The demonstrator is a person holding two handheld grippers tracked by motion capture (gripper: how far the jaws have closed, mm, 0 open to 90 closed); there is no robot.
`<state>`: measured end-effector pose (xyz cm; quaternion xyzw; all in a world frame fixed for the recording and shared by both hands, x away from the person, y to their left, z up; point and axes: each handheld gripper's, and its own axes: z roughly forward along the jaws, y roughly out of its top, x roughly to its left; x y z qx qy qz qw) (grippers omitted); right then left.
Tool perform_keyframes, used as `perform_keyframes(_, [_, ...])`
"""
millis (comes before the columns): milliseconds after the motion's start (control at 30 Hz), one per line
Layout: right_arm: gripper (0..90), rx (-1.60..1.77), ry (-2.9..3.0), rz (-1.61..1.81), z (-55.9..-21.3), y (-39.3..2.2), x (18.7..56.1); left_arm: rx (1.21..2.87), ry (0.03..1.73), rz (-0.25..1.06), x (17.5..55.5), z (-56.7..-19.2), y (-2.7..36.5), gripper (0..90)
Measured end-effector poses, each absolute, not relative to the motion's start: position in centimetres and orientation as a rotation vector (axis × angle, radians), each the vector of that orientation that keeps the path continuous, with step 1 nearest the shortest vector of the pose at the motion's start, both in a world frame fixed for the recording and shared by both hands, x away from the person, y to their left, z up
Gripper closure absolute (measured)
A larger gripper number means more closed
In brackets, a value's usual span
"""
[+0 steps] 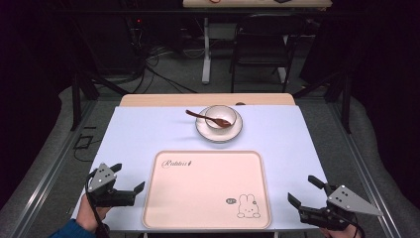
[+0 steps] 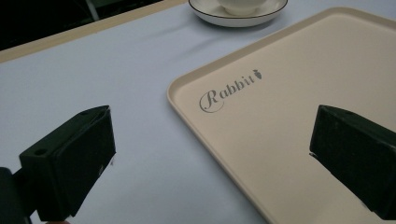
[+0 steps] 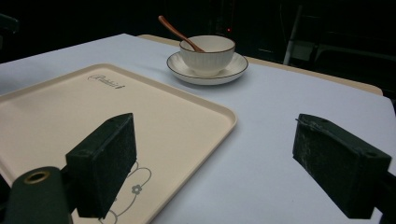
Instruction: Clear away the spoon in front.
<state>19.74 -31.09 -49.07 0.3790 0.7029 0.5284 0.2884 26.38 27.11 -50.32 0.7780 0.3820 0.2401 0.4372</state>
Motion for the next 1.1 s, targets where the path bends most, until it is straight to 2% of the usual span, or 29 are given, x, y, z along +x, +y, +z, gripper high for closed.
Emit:
perform_keyframes(767, [12.5,1.012,1.882,1.411,-49.1,-31.0,19.7,1.912,0.931,0.615,26.4,-50.0,26.5,0.1])
perform_keyframes(1100, [12.6,1.015,1.887,1.408,-49.1,-31.0,19.7,1.89,0.998,0.613,27.2,-49.4,26.1,0.1])
